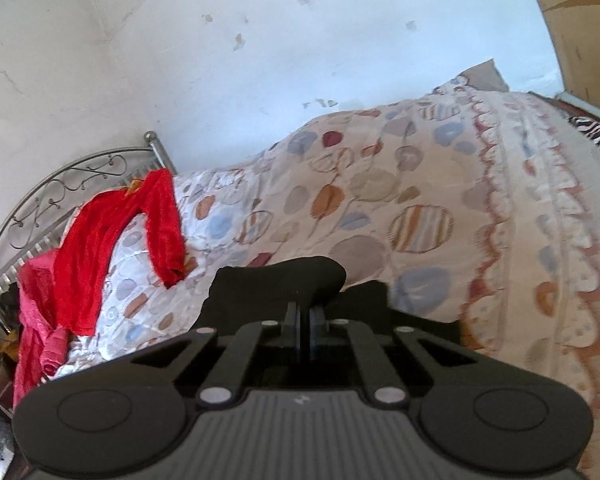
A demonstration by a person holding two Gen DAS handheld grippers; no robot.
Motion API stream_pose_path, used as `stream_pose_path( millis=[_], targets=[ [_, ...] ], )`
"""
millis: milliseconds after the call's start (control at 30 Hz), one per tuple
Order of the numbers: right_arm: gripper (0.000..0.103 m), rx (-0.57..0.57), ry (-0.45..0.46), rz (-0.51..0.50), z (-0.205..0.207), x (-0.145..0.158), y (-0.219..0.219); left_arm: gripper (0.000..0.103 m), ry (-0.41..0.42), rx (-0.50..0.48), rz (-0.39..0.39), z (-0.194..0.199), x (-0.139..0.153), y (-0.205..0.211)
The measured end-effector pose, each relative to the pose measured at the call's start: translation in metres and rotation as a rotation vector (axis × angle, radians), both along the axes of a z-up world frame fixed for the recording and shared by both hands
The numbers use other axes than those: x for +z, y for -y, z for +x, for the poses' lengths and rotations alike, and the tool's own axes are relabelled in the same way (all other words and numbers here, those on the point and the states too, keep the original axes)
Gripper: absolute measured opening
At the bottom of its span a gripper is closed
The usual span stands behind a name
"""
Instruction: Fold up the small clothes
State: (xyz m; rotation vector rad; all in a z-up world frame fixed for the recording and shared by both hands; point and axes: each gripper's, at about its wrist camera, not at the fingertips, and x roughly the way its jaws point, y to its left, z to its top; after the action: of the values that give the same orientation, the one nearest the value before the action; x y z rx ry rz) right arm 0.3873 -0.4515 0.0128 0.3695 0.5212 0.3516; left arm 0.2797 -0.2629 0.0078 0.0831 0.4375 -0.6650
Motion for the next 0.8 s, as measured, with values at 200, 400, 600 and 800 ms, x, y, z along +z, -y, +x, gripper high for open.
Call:
stream_pose_path(
  millis=[200, 400, 600, 800],
  targets=[
    [0.005, -0.044, -0.01, -0.001, -0.005, -0.004, 0.022, 0.019, -0.02, -0.027, -0.015, 0.001, -0.003, 0.019],
    [0.005, -0.077, -0.008, 0.012, -0.004, -0.007, 0.033, 0.019, -0.042, -0.025, -0.028, 0.005, -0.004, 0.032],
    [0.005, -0.098, -0.025, 0.021, -0.005, -0.015, 0.044, 0.018, -0.07, -0.033, -0.037, 0.009, -0.008, 0.042],
    [0.005, -0.12, -0.052, 0.034, -0.008, -0.027, 0.055, 0.018, -0.103, -0.055, -0.034, 0.013, -0.014, 0.048]
  ],
)
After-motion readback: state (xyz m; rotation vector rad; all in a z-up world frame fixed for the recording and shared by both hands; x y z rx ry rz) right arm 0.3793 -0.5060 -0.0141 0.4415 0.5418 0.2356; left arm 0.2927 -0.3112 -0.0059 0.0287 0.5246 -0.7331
